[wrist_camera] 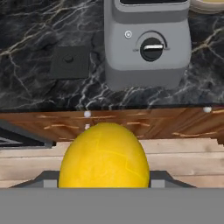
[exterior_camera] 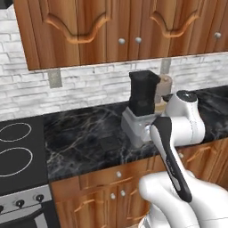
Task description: Grab the onion and lemon from the fridge, place them in the blender, close the lid, and turn on the blender to create a marinade.
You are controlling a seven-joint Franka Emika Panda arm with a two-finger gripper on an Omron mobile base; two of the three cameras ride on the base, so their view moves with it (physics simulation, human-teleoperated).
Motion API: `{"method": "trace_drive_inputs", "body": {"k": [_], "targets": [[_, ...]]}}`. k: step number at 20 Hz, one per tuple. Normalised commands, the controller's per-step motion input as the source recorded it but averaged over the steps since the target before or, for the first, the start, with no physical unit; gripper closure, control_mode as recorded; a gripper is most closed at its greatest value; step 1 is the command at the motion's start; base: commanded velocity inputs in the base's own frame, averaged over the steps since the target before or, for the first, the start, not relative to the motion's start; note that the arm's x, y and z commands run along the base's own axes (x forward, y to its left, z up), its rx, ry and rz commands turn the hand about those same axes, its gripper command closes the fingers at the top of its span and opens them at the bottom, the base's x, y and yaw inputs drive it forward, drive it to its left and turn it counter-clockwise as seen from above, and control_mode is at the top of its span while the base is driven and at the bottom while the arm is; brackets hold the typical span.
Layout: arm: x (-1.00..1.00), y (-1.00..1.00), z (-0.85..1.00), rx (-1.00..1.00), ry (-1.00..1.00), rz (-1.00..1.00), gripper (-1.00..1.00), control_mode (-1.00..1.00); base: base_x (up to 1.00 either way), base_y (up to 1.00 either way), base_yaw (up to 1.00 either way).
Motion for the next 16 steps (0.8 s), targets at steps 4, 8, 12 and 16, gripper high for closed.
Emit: {"method": "trace_drive_inputs", "body": {"k": [4, 8, 12, 16], "targets": [[0.00, 0.00, 0.00, 0.00, 0.00, 0.00, 1.00, 1.00, 0.44, -0.16, 0.13], [0.00, 0.00, 0.00, 0.00, 0.00, 0.00, 1.00, 1.00, 0.36, -0.17, 0.09], [0.00, 0.00, 0.00, 0.00, 0.00, 0.00, 1.00, 1.00, 0.17, -0.26, 0.07], [0.43, -0.33, 0.61, 0.03, -0.18, 0.09, 1.00, -1.00, 0.00, 0.00, 0.00]]}}
